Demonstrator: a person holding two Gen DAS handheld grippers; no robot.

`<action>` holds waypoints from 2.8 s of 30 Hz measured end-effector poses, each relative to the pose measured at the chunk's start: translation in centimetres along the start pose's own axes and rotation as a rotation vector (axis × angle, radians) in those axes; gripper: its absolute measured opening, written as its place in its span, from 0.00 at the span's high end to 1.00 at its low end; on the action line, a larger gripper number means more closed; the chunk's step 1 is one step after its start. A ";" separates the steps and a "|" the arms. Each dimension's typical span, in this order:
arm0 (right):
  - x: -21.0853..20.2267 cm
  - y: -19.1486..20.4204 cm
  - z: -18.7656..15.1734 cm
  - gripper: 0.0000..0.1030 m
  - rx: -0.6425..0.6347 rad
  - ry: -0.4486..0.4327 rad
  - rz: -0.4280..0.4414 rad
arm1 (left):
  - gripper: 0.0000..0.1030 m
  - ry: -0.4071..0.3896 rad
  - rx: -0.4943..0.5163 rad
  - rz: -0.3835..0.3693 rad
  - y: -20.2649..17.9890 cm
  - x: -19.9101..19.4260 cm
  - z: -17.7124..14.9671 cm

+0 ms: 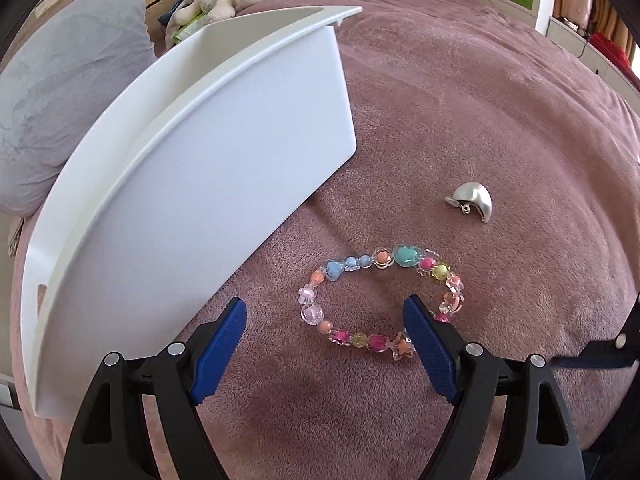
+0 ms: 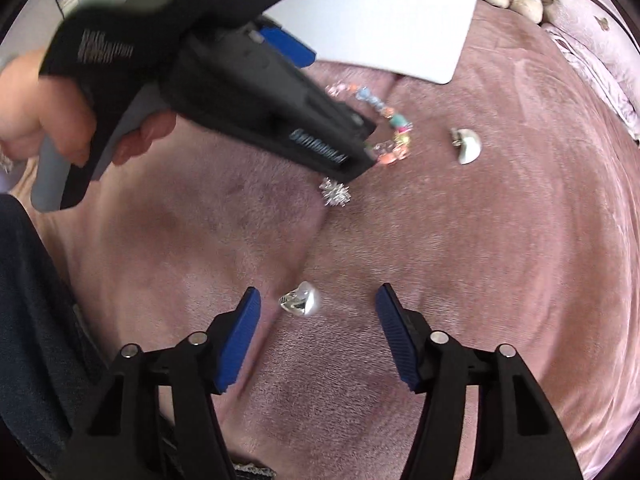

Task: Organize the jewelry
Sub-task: 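Move both tools back toward the pastel bracelet and silver heart earring, then grip the pastel bead bracelet with the left tool while the right tool closes on the silver heart earring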

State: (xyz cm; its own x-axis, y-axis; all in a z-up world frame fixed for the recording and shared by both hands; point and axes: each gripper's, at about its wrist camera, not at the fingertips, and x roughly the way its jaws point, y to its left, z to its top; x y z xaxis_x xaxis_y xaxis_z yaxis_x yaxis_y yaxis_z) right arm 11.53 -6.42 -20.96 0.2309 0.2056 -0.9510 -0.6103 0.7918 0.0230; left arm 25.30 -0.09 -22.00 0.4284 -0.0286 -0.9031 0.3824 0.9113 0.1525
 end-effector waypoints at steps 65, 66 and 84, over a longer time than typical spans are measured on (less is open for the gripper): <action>0.4 2.1 0.7 0.84 0.045 0.041 0.064 | 0.85 -0.152 -0.131 -0.138 4.4 -4.9 -2.4; 0.3 1.9 0.8 0.85 0.056 0.040 0.074 | 0.85 -0.154 -0.131 -0.140 4.4 -4.9 -2.4; -2.8 0.0 1.1 0.95 0.057 0.009 0.099 | 0.85 -0.232 -0.104 -0.117 5.1 -9.3 -1.1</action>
State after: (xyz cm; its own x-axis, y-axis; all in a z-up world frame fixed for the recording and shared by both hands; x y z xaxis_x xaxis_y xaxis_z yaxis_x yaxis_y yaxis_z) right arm 11.75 -6.36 -17.95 0.1650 0.2794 -0.9459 -0.5855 0.7995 0.1340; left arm 22.38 5.32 -13.29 0.5672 -0.2185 -0.7941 0.3591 0.9333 -0.0003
